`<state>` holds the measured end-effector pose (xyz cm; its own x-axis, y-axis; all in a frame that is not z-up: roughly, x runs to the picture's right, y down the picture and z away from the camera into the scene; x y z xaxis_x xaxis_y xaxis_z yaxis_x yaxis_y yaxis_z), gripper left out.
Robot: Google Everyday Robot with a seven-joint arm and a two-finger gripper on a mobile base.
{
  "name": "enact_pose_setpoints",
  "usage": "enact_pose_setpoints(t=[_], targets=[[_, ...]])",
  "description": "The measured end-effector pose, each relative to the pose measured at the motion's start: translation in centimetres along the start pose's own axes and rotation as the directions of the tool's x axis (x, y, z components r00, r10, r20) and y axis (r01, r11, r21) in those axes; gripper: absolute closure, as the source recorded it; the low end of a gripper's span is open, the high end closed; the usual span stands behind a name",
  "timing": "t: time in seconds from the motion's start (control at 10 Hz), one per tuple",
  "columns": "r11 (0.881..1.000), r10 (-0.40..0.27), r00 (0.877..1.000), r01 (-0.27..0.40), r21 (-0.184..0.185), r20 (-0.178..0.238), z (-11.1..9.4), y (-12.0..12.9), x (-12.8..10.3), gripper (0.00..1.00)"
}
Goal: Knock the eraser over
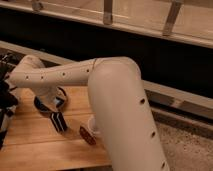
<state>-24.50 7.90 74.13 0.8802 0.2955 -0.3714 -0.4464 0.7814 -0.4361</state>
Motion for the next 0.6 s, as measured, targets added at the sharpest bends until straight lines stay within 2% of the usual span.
enact_pose_setpoints(t=[0.2,0.5,0.6], targets=[[1.0,0.0,1.0,0.0,0.004,-0.002,0.06,-0.17,0.16,0.19],[0.999,-0.016,1.0,0.016,0.029,0.0,-0.12,0.53,-0.15,0.19],[1.0,-0.016,1.0,0.016,0.026,0.003,-0.23,0.64,-0.34,0.19]])
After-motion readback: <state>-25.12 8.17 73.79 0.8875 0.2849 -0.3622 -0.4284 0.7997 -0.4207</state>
